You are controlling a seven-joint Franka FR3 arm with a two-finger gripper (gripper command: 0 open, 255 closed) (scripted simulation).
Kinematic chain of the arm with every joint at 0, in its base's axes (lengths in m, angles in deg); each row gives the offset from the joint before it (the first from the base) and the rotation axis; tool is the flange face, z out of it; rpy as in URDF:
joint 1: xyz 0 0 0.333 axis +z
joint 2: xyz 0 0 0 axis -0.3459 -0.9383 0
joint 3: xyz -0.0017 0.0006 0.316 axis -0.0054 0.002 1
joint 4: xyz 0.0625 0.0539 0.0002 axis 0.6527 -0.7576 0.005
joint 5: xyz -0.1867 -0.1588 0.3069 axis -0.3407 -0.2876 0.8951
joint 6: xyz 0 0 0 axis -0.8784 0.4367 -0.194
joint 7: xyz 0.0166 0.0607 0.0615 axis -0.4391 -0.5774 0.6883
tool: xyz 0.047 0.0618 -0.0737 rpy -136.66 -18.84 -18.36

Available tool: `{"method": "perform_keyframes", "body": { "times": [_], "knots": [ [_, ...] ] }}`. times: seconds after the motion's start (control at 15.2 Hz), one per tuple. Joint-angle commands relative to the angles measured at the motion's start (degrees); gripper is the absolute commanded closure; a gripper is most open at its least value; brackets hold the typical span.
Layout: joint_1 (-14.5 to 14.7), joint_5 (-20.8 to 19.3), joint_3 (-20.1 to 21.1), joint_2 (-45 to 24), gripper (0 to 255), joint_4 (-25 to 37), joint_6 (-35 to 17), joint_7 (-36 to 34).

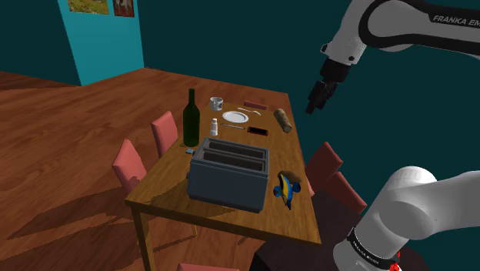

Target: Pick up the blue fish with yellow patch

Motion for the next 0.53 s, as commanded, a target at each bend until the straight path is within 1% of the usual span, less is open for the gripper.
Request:
{"method": "perform_keyframes", "body": {
  "times": [0.0, 0.46],
  "knots": [
    [0.00, 0.00, 0.00, 0.00, 0, 0.00, 0.00, 0.00],
    [-3.48, 1.98, -5.15, 1.24, 0, -13.10, -10.46, -1.29]
  ]
}}
